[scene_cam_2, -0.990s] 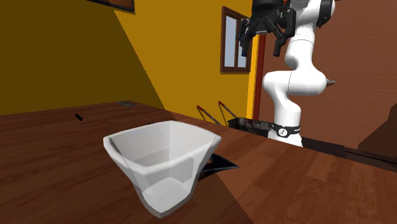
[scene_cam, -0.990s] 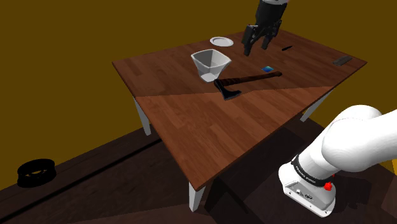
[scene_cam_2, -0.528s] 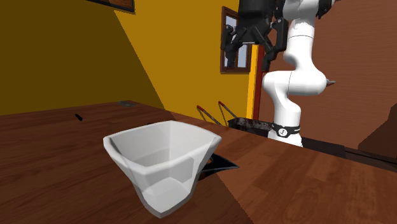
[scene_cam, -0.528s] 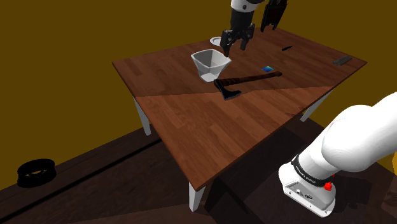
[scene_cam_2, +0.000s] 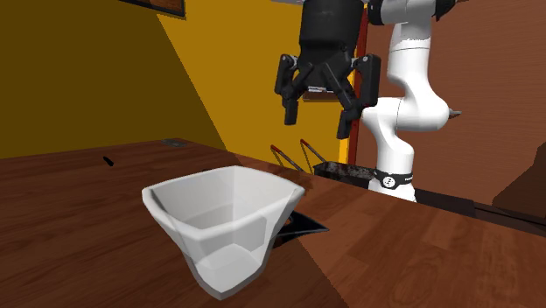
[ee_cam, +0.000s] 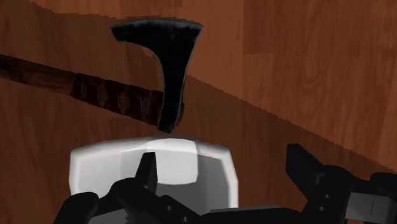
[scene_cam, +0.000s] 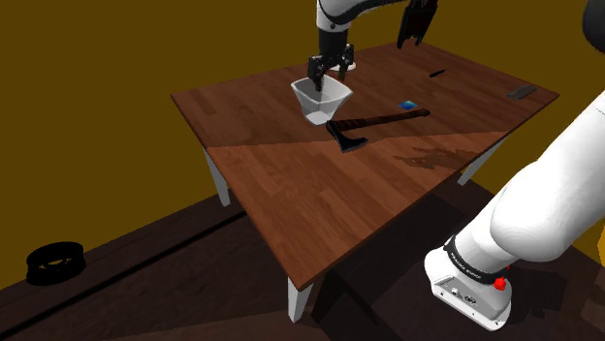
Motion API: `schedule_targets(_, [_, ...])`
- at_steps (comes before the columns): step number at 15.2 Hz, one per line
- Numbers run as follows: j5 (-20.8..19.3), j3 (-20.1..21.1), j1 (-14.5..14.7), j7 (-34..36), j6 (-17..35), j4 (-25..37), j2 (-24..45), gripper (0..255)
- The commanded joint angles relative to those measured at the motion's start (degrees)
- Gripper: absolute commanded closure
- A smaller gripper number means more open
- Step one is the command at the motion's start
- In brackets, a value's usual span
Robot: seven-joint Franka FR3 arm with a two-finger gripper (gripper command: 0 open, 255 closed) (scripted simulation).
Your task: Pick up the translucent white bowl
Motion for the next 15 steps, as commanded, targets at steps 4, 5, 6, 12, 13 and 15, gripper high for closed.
schedule_targets(4, [-1.34,0.06,0.28,-0.19,-0.47,11.81,12.37,0])
schedule_targets(5, [-1.59,0.06,0.40,-0.22,-0.82,14.46,14.87,0])
schedule_targets(6, [-1.72,0.06,0.47,-0.25,-1.06,16.00,16.29,0])
schedule_targets(12, [-1.95,-0.01,0.43,0.36,3.12,12.74,17.25,0])
schedule_targets(13, [-2.00,-0.02,0.42,0.46,3.80,12.26,17.45,0])
schedule_targets(15, [-2.02,-0.02,0.42,0.52,4.19,11.97,17.56,0])
